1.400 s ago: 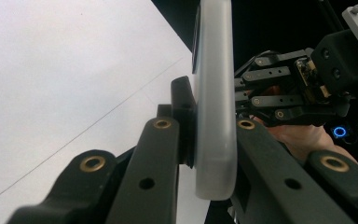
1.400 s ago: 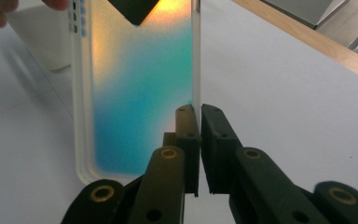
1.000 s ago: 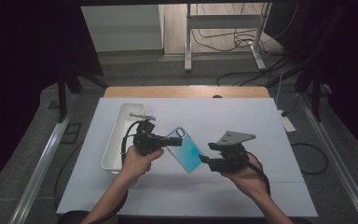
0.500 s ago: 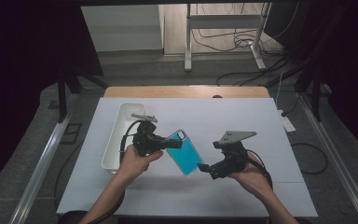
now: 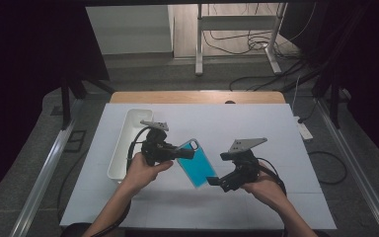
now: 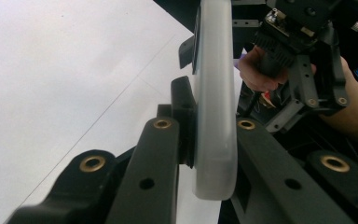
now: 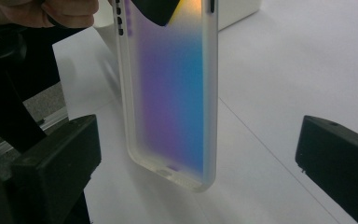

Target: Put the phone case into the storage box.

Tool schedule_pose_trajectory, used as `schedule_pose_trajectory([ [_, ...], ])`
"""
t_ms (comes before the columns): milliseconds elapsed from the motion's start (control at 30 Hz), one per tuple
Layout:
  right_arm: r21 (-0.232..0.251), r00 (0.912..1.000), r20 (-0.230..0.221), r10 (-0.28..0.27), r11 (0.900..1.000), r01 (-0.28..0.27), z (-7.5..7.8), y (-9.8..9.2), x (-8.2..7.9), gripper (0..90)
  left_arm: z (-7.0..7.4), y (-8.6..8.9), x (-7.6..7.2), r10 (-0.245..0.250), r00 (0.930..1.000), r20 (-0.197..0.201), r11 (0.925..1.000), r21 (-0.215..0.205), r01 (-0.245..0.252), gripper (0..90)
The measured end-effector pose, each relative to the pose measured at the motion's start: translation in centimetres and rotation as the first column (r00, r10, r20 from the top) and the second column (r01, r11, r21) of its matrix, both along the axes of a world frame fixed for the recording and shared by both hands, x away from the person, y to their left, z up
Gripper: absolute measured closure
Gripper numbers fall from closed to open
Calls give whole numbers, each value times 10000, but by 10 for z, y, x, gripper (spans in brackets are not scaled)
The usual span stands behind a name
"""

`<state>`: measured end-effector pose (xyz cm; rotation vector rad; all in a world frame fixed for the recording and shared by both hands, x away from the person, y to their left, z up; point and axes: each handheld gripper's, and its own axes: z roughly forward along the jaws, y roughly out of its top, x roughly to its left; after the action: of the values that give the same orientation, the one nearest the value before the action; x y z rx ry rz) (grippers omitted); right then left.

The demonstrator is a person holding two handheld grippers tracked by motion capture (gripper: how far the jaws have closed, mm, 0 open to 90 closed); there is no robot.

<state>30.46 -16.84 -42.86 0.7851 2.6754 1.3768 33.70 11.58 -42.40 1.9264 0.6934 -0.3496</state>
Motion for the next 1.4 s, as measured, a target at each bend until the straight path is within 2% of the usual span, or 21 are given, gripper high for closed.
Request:
schedule_pose_trajectory([
  [133, -326, 10000, -4, 94, 9994, -94, -1, 4, -1, 18, 1, -3, -2, -281, 9995, 128, 9996, 43, 280, 856],
  [233, -237, 9994, -217, 273, 9993, -278, -1, 7, -2, 20, 2, -5, -3, -448, 9988, 199, 9990, 39, 447, 856],
  [333, -410, 9984, -309, 476, 9980, -489, -1, 12, -4, 40, 3, -7, -3, -613, 9977, 305, 9981, 20, 612, 856],
  [500, -427, 9976, -479, 506, 9977, -527, -2, 15, -3, 192, 5, -9, -5, -807, 9959, 419, 9967, -26, 808, 856],
  [533, -427, 9976, -479, 506, 9977, -527, -2, 15, -3, 192, 5, -9, -5, -807, 9959, 419, 9967, -26, 808, 856],
  [567, -377, 9958, -591, 696, 9967, -719, -4, 16, -2, 253, 5, -10, -6, -856, 9953, 450, 9963, -27, 858, 856],
  [633, -366, 9948, -613, 809, 9959, -832, -4, 17, -2, 311, 6, -11, -7, -924, 9946, 474, 9957, -28, 926, 856],
  [733, -350, 9931, -672, 962, 9945, -987, -5, 18, -3, 363, 6, -12, -7, -992, 9937, 517, 9950, -40, 995, 856],
  [833, -285, 9903, -763, 1160, 9926, -1184, -5, 20, -3, 467, 7, -14, -8, -1081, 9925, 564, 9941, -33, 1084, 856],
  [933, -241, 9880, -888, 1265, 9913, -1291, -6, 20, -2, 529, 7, -15, -9, -1210, 9910, 572, 9923, -191, 1223, 856],
  [1000, -136, 9856, -999, 1363, 9903, -1383, -7, 20, -2, 617, 8, -16, -9, -1194, 9906, 662, 9928, -49, 1200, 855],
  [1067, -44, 9845, -1050, 1408, 9899, -1420, -6, 19, -1, 635, 8, -15, -9, -1217, 9905, 645, 9924, -102, 1226, 852],
  [1100, 84, 9824, -1151, 1471, 9891, -1471, -6, 18, -1, 675, 7, -15, -8, -1286, 9900, 580, 9909, -326, 1306, 852],
  [1133, 240, 9770, -1412, 1595, 9872, -1577, -6, 16, 1, 719, 6, -15, -8, -1334, 9896, 543, 9895, -482, 1360, 840],
  [1167, 336, 9756, -1480, 1623, 9867, -1591, -6, 15, 2, 757, 6, -15, -8, -1382, 9888, 555, 9880, -623, 1416, 813],
  [1233, 484, 9731, -1524, 1731, 9847, -1675, -6, 12, 3, 821, 7, -16, -9, -1469, 9871, 637, 9867, -614, 1508, 760],
  [1300, 516, 9719, -1530, 1790, 9836, -1730, -6, 11, 4, 835, 7, -16, -9, -1398, 9872, 764, 9881, -539, 1441, 731],
  [1333, 537, 9685, -1551, 1948, 9806, -1886, -5, 12, 2, 854, 7, -16, -9, -1205, 9892, 836, 9909, -507, 1250, 706],
  [1400, 304, 9757, -1335, 1740, 9847, -1715, -2, 15, -1, 855, 6, -15, -9, -1115, 9896, 909, 9915, -567, 1170, 681],
])
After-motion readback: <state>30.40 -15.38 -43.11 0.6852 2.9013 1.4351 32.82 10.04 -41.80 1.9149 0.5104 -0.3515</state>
